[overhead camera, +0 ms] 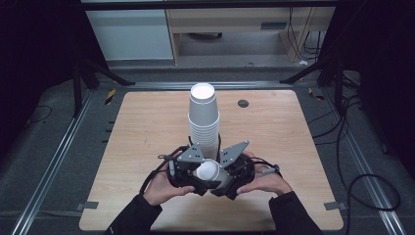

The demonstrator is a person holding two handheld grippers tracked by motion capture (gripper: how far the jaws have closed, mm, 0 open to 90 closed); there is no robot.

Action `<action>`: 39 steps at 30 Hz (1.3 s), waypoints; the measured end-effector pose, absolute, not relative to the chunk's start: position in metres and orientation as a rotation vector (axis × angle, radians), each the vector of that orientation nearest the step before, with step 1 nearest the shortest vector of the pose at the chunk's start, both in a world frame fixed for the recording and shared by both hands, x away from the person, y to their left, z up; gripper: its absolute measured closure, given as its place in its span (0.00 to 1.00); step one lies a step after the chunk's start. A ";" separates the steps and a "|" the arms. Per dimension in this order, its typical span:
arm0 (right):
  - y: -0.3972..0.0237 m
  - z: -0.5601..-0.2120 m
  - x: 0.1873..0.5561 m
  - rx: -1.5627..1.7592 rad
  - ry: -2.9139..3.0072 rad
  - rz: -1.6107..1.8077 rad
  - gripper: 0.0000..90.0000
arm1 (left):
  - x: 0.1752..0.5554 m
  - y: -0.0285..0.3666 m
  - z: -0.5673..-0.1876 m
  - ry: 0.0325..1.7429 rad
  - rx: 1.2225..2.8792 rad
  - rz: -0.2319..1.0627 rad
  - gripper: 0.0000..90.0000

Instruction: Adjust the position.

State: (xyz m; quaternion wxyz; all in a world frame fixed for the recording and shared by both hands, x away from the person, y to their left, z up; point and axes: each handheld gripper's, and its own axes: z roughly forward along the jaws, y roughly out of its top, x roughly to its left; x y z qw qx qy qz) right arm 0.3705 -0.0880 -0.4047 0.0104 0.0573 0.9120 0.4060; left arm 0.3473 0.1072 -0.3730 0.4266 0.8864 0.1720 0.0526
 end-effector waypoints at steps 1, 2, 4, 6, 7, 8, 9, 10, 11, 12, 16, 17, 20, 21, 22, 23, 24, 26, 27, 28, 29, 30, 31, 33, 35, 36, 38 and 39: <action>-0.089 -0.404 0.371 0.181 2.841 1.270 0.06 | 0.348 0.108 -0.373 0.430 2.218 0.138 0.25; -0.089 -0.403 0.371 0.187 2.836 1.275 0.06 | 0.348 0.109 -0.373 0.438 2.213 0.137 0.25; -0.092 -0.401 0.371 0.198 2.824 1.278 0.05 | 0.348 0.112 -0.374 0.441 2.212 0.139 0.25; -0.095 -0.399 0.371 0.207 2.813 1.287 0.05 | 0.349 0.116 -0.374 0.454 2.208 0.142 0.25; -0.097 -0.398 0.371 0.211 2.806 1.295 0.05 | 0.349 0.118 -0.374 0.461 2.204 0.144 0.25; -0.100 -0.397 0.371 0.220 2.797 1.299 0.05 | 0.349 0.121 -0.374 0.469 2.201 0.146 0.25; -0.103 -0.395 0.371 0.230 2.788 1.308 0.05 | 0.350 0.123 -0.374 0.478 2.194 0.148 0.25; -0.106 -0.394 0.371 0.238 2.777 1.325 0.05 | 0.350 0.126 -0.374 0.484 2.188 0.150 0.25; -0.109 -0.392 0.371 0.246 2.766 1.335 0.05 | 0.350 0.130 -0.374 0.490 2.189 0.155 0.25; -0.112 -0.390 0.371 0.260 2.757 1.343 0.05 | 0.350 0.133 -0.374 0.495 2.185 0.157 0.25; -0.124 -0.388 0.371 0.315 2.727 1.356 0.05 | 0.350 0.144 -0.374 0.523 2.154 0.166 0.25; -0.127 -0.388 0.371 0.325 2.722 1.365 0.04 | 0.350 0.147 -0.374 0.528 2.146 0.169 0.25; -0.134 -0.390 0.370 0.356 2.711 1.393 0.04 | 0.350 0.154 -0.375 0.539 2.117 0.164 0.25; -0.136 -0.391 0.369 0.367 2.709 1.395 0.04 | 0.351 0.156 -0.375 0.541 2.111 0.173 0.25; -0.137 -0.392 0.369 0.376 2.710 1.398 0.04 | 0.350 0.157 -0.375 0.543 2.106 0.172 0.25; -0.138 -0.393 0.369 0.380 2.712 1.398 0.03 | 0.351 0.159 -0.375 0.542 2.101 0.173 0.25; -0.140 -0.394 0.368 0.386 2.708 1.397 0.03 | 0.350 0.160 -0.375 0.543 2.094 0.175 0.25; -0.142 -0.395 0.367 0.400 2.705 1.406 0.03 | 0.351 0.162 -0.375 0.543 2.084 0.177 0.25; -0.143 -0.396 0.366 0.410 2.697 1.409 0.03 | 0.351 0.163 -0.375 0.545 2.077 0.172 0.25; -0.145 -0.396 0.365 0.418 2.691 1.417 0.03 | 0.351 0.163 -0.376 0.547 2.072 0.172 0.25; -0.146 -0.397 0.364 0.422 2.687 1.429 0.02 | 0.352 0.164 -0.376 0.547 2.062 0.167 0.25; -0.147 -0.397 0.363 0.424 2.686 1.437 0.02 | 0.352 0.165 -0.376 0.549 2.057 0.166 0.25; -0.148 -0.397 0.363 0.431 2.687 1.434 0.02 | 0.352 0.165 -0.376 0.548 2.050 0.168 0.25; -0.150 -0.397 0.362 0.437 2.683 1.447 0.02 | 0.352 0.165 -0.375 0.539 2.041 0.167 0.25; -0.151 -0.398 0.361 0.432 2.687 1.485 0.02 | 0.353 0.164 -0.375 0.530 2.025 0.160 0.25; -0.151 -0.399 0.361 0.433 2.690 1.493 0.02 | 0.352 0.163 -0.374 0.524 2.017 0.158 0.25; -0.151 -0.401 0.361 0.438 2.699 1.488 0.02 | 0.352 0.160 -0.373 0.505 2.009 0.155 0.25; -0.150 -0.402 0.361 0.440 2.701 1.494 0.02 | 0.351 0.159 -0.373 0.498 2.008 0.148 0.25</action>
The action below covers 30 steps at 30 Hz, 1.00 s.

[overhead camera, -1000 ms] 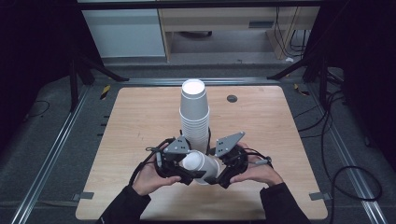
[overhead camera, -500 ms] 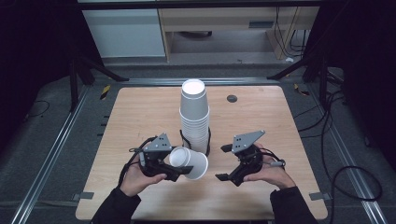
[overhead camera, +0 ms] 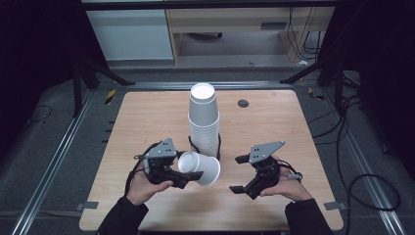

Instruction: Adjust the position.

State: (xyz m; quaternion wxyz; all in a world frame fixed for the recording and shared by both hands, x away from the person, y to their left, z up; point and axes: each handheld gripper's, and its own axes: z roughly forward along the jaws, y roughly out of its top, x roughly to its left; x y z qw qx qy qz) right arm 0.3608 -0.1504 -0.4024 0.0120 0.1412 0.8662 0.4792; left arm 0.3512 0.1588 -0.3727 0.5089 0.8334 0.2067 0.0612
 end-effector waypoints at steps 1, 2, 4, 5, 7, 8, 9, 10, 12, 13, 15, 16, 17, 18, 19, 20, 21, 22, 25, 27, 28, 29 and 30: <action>-0.150 -0.403 0.361 0.441 2.704 1.500 0.02 | 0.350 0.157 -0.372 0.490 2.007 0.149 0.25; -0.149 -0.404 0.361 0.438 2.708 1.503 0.02 | 0.349 0.156 -0.372 0.483 2.007 0.146 0.25; -0.146 -0.405 0.361 0.430 2.714 1.525 0.02 | 0.348 0.154 -0.372 0.473 2.004 0.144 0.25; -0.144 -0.405 0.360 0.424 2.717 1.531 0.02 | 0.348 0.153 -0.371 0.470 2.003 0.141 0.25; -0.141 -0.405 0.360 0.414 2.721 1.530 0.02 | 0.347 0.151 -0.371 0.461 2.002 0.132 0.25; -0.140 -0.405 0.360 0.413 2.724 1.532 0.02 | 0.347 0.150 -0.371 0.456 2.004 0.129 0.25; -0.139 -0.405 0.360 0.411 2.722 1.532 0.02 | 0.346 0.149 -0.371 0.450 2.003 0.128 0.25; -0.138 -0.405 0.360 0.411 2.722 1.534 0.02 | 0.345 0.148 -0.371 0.445 2.002 0.127 0.25; -0.137 -0.404 0.361 0.405 2.723 1.547 0.02 | 0.344 0.145 -0.371 0.434 2.002 0.123 0.25; -0.136 -0.404 0.361 0.405 2.720 1.555 0.02 | 0.344 0.144 -0.371 0.430 2.002 0.116 0.25; -0.134 -0.403 0.361 0.392 2.720 1.566 0.02 | 0.343 0.142 -0.372 0.424 2.001 0.115 0.25; -0.133 -0.403 0.361 0.387 2.721 1.570 0.02 | 0.342 0.141 -0.372 0.419 2.000 0.106 0.25; -0.132 -0.402 0.361 0.386 2.720 1.566 0.02 | 0.342 0.140 -0.372 0.416 1.997 0.106 0.25; -0.131 -0.403 0.362 0.382 2.721 1.571 0.02 | 0.342 0.140 -0.372 0.413 1.996 0.102 0.25; -0.131 -0.403 0.362 0.380 2.722 1.574 0.02 | 0.342 0.139 -0.372 0.411 1.996 0.102 0.25; -0.130 -0.403 0.362 0.381 2.722 1.573 0.03 | 0.341 0.139 -0.372 0.409 1.996 0.101 0.25; -0.130 -0.403 0.363 0.380 2.724 1.574 0.02 | 0.341 0.139 -0.372 0.408 1.993 0.098 0.25; -0.129 -0.403 0.363 0.376 2.726 1.580 0.02 | 0.341 0.138 -0.371 0.405 1.991 0.097 0.25; -0.127 -0.404 0.363 0.374 2.730 1.595 0.03 | 0.340 0.136 -0.371 0.395 1.987 0.090 0.25; -0.125 -0.405 0.363 0.375 2.735 1.582 0.03 | 0.339 0.135 -0.371 0.388 1.986 0.090 0.25; -0.124 -0.405 0.364 0.377 2.739 1.579 0.03 | 0.339 0.134 -0.372 0.385 1.987 0.087 0.25; -0.124 -0.405 0.364 0.377 2.741 1.575 0.03 | 0.338 0.134 -0.372 0.382 1.987 0.090 0.25; -0.124 -0.406 0.364 0.375 2.742 1.580 0.03 | 0.338 0.133 -0.372 0.380 1.988 0.088 0.25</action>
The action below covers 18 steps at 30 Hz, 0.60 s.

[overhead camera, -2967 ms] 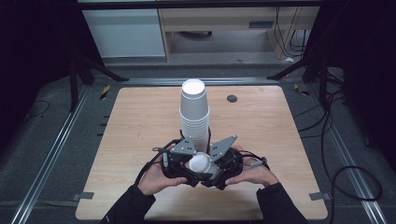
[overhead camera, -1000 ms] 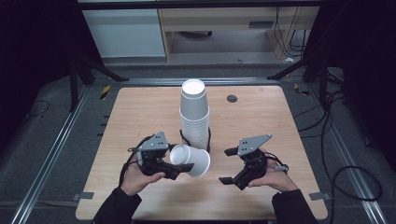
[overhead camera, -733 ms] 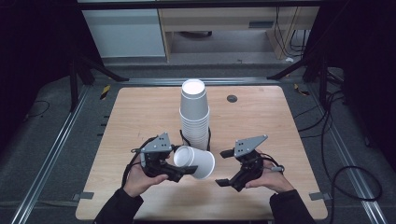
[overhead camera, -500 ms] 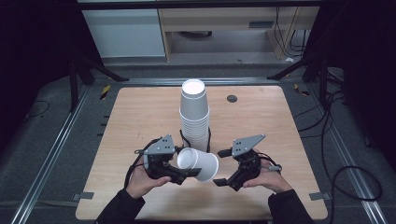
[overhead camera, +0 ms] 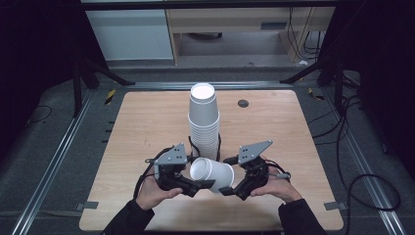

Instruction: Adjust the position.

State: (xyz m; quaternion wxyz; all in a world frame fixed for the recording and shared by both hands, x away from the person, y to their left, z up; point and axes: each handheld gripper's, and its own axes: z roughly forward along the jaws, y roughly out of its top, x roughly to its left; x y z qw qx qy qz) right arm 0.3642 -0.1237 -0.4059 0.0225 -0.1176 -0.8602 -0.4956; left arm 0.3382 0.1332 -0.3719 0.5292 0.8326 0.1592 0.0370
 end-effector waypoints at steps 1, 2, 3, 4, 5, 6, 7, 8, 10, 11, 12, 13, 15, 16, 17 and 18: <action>-0.123 -0.406 0.364 -0.366 -2.663 -1.535 0.03 | 0.338 0.133 -0.372 0.379 1.990 0.090 0.25; -0.123 -0.406 0.364 -0.366 -2.663 -1.534 0.03 | 0.338 0.132 -0.372 0.378 1.990 0.089 0.25; -0.123 -0.406 0.364 -0.364 -2.662 -1.535 0.03 | 0.338 0.131 -0.373 0.375 1.992 0.084 0.25; -0.122 -0.407 0.364 -0.361 -2.658 -1.533 0.03 | 0.338 0.131 -0.373 0.375 1.994 0.085 0.25; -0.121 -0.407 0.364 -0.357 -2.657 -1.529 0.03 | 0.338 0.130 -0.374 0.373 1.994 0.083 0.25; -0.120 -0.408 0.365 -0.357 -2.656 -1.524 0.03 | 0.338 0.130 -0.374 0.372 1.993 0.082 0.25; -0.120 -0.409 0.365 -0.355 -2.656 -1.520 0.03 | 0.338 0.129 -0.374 0.372 1.994 0.080 0.25; -0.119 -0.409 0.365 -0.352 -2.654 -1.516 0.03 | 0.338 0.129 -0.374 0.371 1.993 0.084 0.25; -0.118 -0.411 0.365 -0.354 -2.654 -1.506 0.03 | 0.338 0.129 -0.374 0.371 1.993 0.083 0.25; -0.117 -0.412 0.365 -0.354 -2.653 -1.503 0.03 | 0.338 0.129 -0.374 0.373 1.989 0.083 0.25; -0.116 -0.413 0.366 -0.357 -2.653 -1.498 0.03 | 0.338 0.129 -0.374 0.374 1.988 0.080 0.25; -0.115 -0.413 0.366 -0.354 -2.650 -1.497 0.03 | 0.338 0.129 -0.374 0.374 1.982 0.082 0.25; -0.114 -0.414 0.366 -0.348 -2.648 -1.493 0.03 | 0.337 0.129 -0.374 0.373 1.985 0.079 0.25; -0.114 -0.414 0.366 -0.343 -2.644 -1.494 0.04 | 0.337 0.129 -0.374 0.371 1.985 0.080 0.25; -0.114 -0.415 0.366 -0.341 -2.644 -1.494 0.04 | 0.337 0.128 -0.374 0.369 1.986 0.081 0.25; -0.113 -0.415 0.366 -0.337 -2.643 -1.495 0.05 | 0.337 0.128 -0.374 0.368 1.986 0.078 0.25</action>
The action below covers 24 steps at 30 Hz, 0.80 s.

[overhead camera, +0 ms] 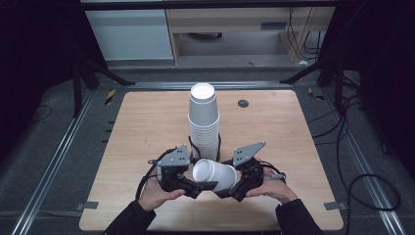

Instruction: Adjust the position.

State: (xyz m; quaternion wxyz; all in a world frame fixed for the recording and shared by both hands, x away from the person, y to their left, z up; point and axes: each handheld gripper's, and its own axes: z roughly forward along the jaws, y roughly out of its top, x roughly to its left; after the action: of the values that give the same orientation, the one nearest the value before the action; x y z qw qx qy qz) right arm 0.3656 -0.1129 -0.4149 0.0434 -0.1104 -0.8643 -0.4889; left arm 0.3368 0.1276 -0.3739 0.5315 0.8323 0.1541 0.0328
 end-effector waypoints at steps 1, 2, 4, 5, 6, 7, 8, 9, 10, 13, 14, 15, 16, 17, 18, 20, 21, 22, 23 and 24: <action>-0.113 -0.415 0.366 -0.335 -2.640 -1.495 0.05 | 0.337 0.127 -0.374 0.365 1.988 0.080 0.25; -0.112 -0.415 0.365 -0.331 -2.636 -1.496 0.07 | 0.336 0.126 -0.374 0.366 1.991 0.080 0.25; -0.112 -0.416 0.365 -0.325 -2.643 -1.496 0.07 | 0.336 0.126 -0.375 0.368 1.992 0.079 0.25; -0.112 -0.416 0.366 -0.325 -2.635 -1.497 0.08 | 0.337 0.127 -0.375 0.368 1.989 0.075 0.25; -0.112 -0.416 0.366 -0.322 -2.634 -1.497 0.08 | 0.337 0.127 -0.375 0.368 1.990 0.074 0.25; -0.112 -0.416 0.366 -0.323 -2.633 -1.496 0.08 | 0.337 0.127 -0.375 0.367 1.991 0.068 0.25; -0.112 -0.416 0.365 -0.319 -2.635 -1.489 0.09 | 0.337 0.127 -0.375 0.366 1.993 0.069 0.25; -0.112 -0.416 0.365 -0.319 -2.637 -1.486 0.09 | 0.337 0.127 -0.376 0.364 1.995 0.068 0.25; -0.112 -0.416 0.366 -0.322 -2.639 -1.478 0.09 | 0.338 0.127 -0.376 0.365 1.998 0.065 0.25; -0.112 -0.417 0.366 -0.322 -2.644 -1.474 0.10 | 0.339 0.127 -0.377 0.365 2.001 0.059 0.25; -0.112 -0.417 0.366 -0.321 -2.647 -1.474 0.10 | 0.339 0.127 -0.377 0.365 1.997 0.060 0.25; -0.112 -0.417 0.366 -0.322 -2.646 -1.477 0.10 | 0.339 0.128 -0.377 0.370 1.993 0.055 0.25; -0.112 -0.417 0.366 -0.324 -2.639 -1.479 0.10 | 0.339 0.128 -0.377 0.372 1.994 0.055 0.24; -0.112 -0.417 0.366 -0.324 -2.642 -1.480 0.10 | 0.339 0.128 -0.377 0.377 1.994 0.049 0.24; -0.112 -0.417 0.366 -0.324 -2.641 -1.479 0.11 | 0.339 0.128 -0.377 0.378 1.996 0.050 0.24; -0.112 -0.417 0.366 -0.325 -2.647 -1.479 0.11 | 0.340 0.128 -0.378 0.383 1.995 0.048 0.24; -0.112 -0.417 0.366 -0.326 -2.642 -1.477 0.11 | 0.340 0.128 -0.378 0.383 1.998 0.051 0.24; -0.112 -0.417 0.366 -0.323 -2.649 -1.479 0.11 | 0.339 0.128 -0.377 0.384 1.997 0.050 0.24; -0.112 -0.417 0.366 -0.324 -2.646 -1.479 0.11 | 0.339 0.128 -0.377 0.384 1.996 0.051 0.24; -0.113 -0.417 0.366 -0.323 -2.646 -1.479 0.11 | 0.339 0.127 -0.377 0.386 1.996 0.049 0.24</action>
State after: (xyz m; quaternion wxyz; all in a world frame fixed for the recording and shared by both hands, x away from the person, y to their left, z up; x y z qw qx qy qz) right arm 0.3661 -0.1125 -0.4168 0.0466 -0.1058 -0.8671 -0.4846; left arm 0.3391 0.1274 -0.3774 0.5260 0.8348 0.1614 0.0207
